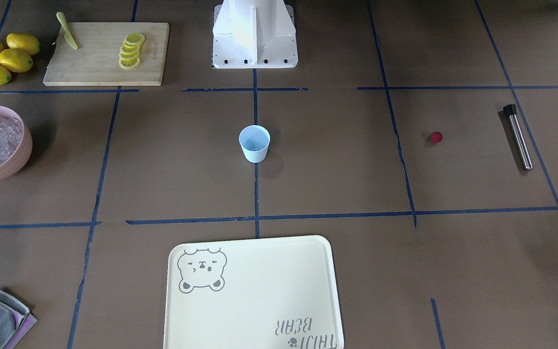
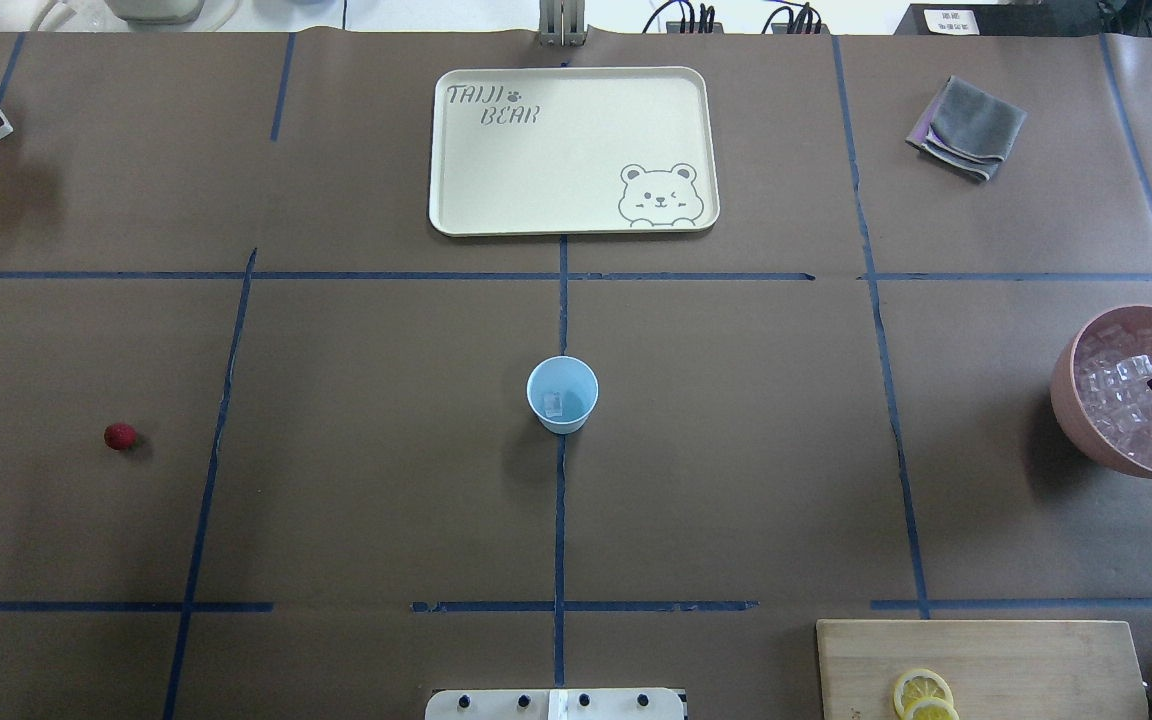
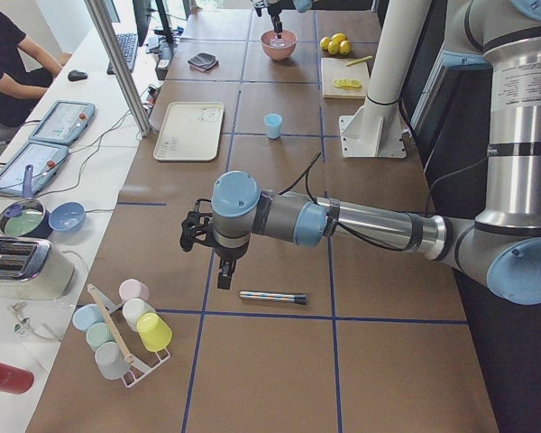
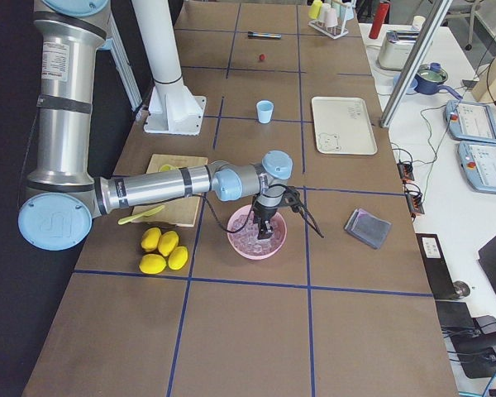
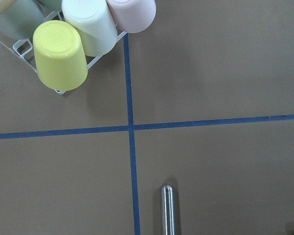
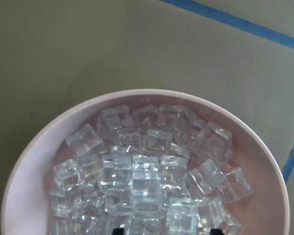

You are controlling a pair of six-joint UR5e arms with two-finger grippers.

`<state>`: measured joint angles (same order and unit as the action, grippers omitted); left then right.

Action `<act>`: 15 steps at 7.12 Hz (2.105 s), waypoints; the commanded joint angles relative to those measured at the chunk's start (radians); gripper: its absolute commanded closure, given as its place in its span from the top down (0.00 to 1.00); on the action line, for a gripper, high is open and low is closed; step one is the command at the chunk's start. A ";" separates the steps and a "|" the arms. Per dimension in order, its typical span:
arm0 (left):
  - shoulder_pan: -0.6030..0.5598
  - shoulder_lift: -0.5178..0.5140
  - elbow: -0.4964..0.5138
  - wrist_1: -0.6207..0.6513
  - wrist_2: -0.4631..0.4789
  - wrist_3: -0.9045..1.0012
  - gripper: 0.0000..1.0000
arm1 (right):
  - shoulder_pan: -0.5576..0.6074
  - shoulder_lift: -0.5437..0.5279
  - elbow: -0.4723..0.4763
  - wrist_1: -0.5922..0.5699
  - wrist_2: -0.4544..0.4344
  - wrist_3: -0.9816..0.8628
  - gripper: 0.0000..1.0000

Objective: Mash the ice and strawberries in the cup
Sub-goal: 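Lower the right gripper into the bowl and grasp another ice cube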

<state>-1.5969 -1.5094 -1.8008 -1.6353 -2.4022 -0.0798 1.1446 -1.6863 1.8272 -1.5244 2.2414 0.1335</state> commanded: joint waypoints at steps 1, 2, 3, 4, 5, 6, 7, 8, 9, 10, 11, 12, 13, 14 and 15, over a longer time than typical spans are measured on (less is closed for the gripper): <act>0.000 0.000 0.000 0.000 0.000 0.000 1.00 | -0.002 -0.004 -0.012 0.000 -0.013 -0.015 0.64; 0.000 0.000 0.000 0.000 0.000 0.000 1.00 | -0.003 -0.001 -0.022 0.001 -0.013 -0.015 0.63; 0.000 0.000 0.000 0.000 -0.002 0.000 1.00 | -0.003 0.007 -0.031 0.001 -0.013 -0.012 0.60; 0.000 0.000 0.000 0.000 -0.002 0.000 1.00 | -0.005 0.013 -0.045 0.003 -0.013 -0.014 0.59; 0.000 0.000 0.000 0.000 0.000 0.000 1.00 | -0.008 0.014 -0.055 0.003 -0.016 -0.014 0.59; 0.000 0.000 0.000 0.000 0.000 0.000 1.00 | -0.008 0.016 -0.057 0.003 -0.019 -0.014 0.59; 0.000 0.000 0.001 0.000 0.000 0.000 1.00 | -0.008 0.016 -0.057 0.003 -0.019 -0.012 0.58; 0.000 0.000 0.001 0.000 0.000 0.000 1.00 | -0.009 0.014 -0.055 0.003 -0.019 -0.012 0.58; 0.000 0.000 0.003 0.000 0.000 0.000 1.00 | -0.008 0.014 -0.055 0.003 -0.019 -0.012 0.58; 0.000 0.000 0.001 0.000 0.000 0.000 1.00 | -0.009 0.014 -0.054 0.003 -0.019 -0.012 0.56; 0.000 0.000 0.001 0.000 0.000 0.000 1.00 | -0.009 0.014 -0.054 0.003 -0.017 -0.012 0.53; 0.000 0.000 0.003 0.000 0.000 0.000 1.00 | -0.009 0.014 -0.054 0.003 -0.016 -0.012 0.39; 0.000 0.000 0.001 0.002 0.000 0.000 1.00 | -0.009 0.014 -0.052 0.003 -0.016 -0.014 0.19; 0.000 0.000 0.001 0.002 0.000 0.000 1.00 | -0.011 0.014 -0.048 0.004 -0.014 -0.015 0.05; 0.000 0.000 0.001 0.002 -0.002 0.000 1.00 | -0.017 0.014 -0.046 0.004 -0.014 -0.015 0.00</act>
<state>-1.5969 -1.5094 -1.7992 -1.6339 -2.4025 -0.0798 1.1325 -1.6720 1.7782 -1.5207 2.2267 0.1188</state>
